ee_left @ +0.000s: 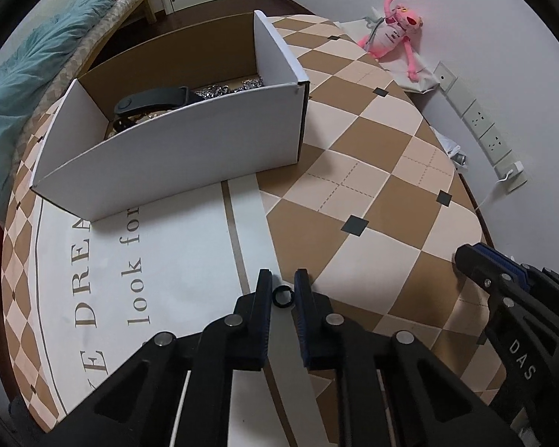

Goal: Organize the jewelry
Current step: 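Grasp a black ring with the left tool while the right tool grasps the other ring, then carry both black rings over the white box and lower them inside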

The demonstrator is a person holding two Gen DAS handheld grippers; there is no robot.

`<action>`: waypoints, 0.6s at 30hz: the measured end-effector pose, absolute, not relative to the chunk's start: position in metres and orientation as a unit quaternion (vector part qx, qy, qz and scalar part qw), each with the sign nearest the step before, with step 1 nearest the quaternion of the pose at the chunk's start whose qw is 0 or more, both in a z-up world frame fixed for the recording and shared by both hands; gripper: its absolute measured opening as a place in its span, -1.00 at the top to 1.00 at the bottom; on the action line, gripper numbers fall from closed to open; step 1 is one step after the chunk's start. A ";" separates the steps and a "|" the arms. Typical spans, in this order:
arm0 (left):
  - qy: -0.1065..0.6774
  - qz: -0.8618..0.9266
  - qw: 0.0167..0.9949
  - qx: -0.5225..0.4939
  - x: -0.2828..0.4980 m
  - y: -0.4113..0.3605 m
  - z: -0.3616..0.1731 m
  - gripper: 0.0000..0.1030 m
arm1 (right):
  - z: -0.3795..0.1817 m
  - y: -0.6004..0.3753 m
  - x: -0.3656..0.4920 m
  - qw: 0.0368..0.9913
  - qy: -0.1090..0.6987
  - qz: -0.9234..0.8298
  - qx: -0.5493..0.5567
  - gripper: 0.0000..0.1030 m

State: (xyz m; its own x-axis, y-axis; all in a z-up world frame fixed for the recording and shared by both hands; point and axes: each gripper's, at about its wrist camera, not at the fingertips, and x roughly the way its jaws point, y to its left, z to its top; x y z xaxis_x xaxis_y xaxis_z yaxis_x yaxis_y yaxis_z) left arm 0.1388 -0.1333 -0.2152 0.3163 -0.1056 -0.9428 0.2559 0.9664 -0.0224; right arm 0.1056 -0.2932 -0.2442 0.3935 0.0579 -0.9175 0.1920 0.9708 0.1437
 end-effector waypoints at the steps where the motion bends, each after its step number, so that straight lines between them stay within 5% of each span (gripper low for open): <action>1: 0.573 -0.112 0.809 0.063 0.138 -0.132 -0.214 0.82 | -0.242 -0.293 0.106 0.828 0.548 -0.040 0.114 0.75; 18: 0.539 -0.111 0.834 -0.049 0.196 -0.036 -0.112 0.82 | -0.163 -0.221 0.191 0.827 0.518 0.112 0.190 0.75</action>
State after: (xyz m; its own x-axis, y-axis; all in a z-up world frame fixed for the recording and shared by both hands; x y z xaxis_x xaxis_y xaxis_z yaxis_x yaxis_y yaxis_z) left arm 0.1963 -0.0358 -0.1124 0.3945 -0.2376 -0.8876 0.1311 0.9707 -0.2016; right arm 0.1907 -0.2206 -0.1632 0.4386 0.3819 -0.8135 0.0107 0.9029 0.4297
